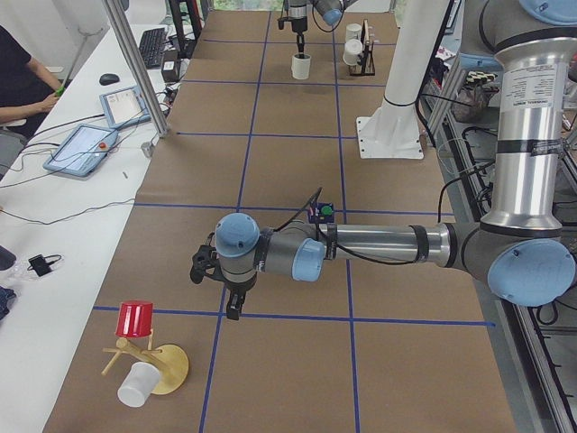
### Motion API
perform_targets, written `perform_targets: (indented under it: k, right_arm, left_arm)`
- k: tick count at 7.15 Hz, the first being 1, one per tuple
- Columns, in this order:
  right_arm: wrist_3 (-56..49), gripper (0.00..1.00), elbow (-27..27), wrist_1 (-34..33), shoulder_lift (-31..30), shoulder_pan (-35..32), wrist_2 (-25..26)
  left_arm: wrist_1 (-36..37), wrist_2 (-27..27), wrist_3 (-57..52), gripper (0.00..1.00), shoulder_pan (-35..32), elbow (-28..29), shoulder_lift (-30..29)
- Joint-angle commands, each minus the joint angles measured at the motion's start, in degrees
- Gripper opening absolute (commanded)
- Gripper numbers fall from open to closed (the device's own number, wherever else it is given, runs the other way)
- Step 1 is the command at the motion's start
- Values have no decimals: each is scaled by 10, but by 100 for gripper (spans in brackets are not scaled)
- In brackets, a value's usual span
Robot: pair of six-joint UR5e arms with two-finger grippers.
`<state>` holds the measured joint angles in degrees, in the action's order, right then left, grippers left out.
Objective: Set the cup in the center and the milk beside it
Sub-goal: 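Carry the white mug with the right gripper to the table center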
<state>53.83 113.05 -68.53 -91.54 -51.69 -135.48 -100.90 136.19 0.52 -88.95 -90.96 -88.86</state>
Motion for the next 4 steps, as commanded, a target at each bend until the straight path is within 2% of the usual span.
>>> perform_targets:
  k: [1, 2, 3, 4]
  right_arm:
    - [45, 0, -43, -60, 149, -25, -17]
    - [46, 0, -72, -180, 262, -7, 19]
    - [43, 0, -94, -257, 338, 29, 81]
    - [47, 0, -158, -258, 403, 57, 113]
  left_arm:
    - [0, 0, 0, 99, 0, 2, -1]
    - [0, 0, 1, 99, 0, 2, -1]
    - [0, 0, 1, 99, 0, 2, -1]
    - [0, 0, 1, 99, 1, 3, -1]
